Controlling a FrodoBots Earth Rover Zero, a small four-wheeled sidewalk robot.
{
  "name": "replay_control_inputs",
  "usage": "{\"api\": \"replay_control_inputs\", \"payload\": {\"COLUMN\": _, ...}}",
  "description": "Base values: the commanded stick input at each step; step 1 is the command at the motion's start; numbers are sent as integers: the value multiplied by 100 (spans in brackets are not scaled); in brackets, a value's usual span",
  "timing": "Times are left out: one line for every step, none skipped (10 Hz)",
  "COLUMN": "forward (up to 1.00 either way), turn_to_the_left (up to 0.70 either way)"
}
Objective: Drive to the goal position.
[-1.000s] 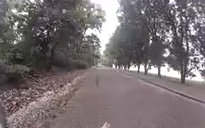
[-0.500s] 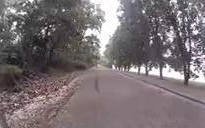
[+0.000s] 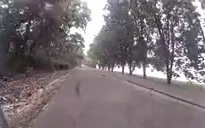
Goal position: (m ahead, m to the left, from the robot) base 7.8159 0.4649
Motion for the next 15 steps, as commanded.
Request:
{"api": "replay_control_inputs", "payload": {"forward": 70, "turn_to_the_left": 0}}
{"api": "replay_control_inputs", "payload": {"forward": 70, "turn_to_the_left": 0}}
{"api": "replay_control_inputs", "payload": {"forward": 70, "turn_to_the_left": 0}}
{"api": "replay_control_inputs", "payload": {"forward": 70, "turn_to_the_left": 0}}
{"api": "replay_control_inputs", "payload": {"forward": 70, "turn_to_the_left": 0}}
{"api": "replay_control_inputs", "payload": {"forward": 70, "turn_to_the_left": 0}}
{"api": "replay_control_inputs", "payload": {"forward": 70, "turn_to_the_left": 0}}
{"api": "replay_control_inputs", "payload": {"forward": 70, "turn_to_the_left": 0}}
{"api": "replay_control_inputs", "payload": {"forward": 70, "turn_to_the_left": 0}}
{"api": "replay_control_inputs", "payload": {"forward": 70, "turn_to_the_left": 0}}
{"api": "replay_control_inputs", "payload": {"forward": 70, "turn_to_the_left": 0}}
{"api": "replay_control_inputs", "payload": {"forward": 70, "turn_to_the_left": 0}}
{"api": "replay_control_inputs", "payload": {"forward": 70, "turn_to_the_left": 0}}
{"api": "replay_control_inputs", "payload": {"forward": 70, "turn_to_the_left": 0}}
{"api": "replay_control_inputs", "payload": {"forward": 70, "turn_to_the_left": 0}}
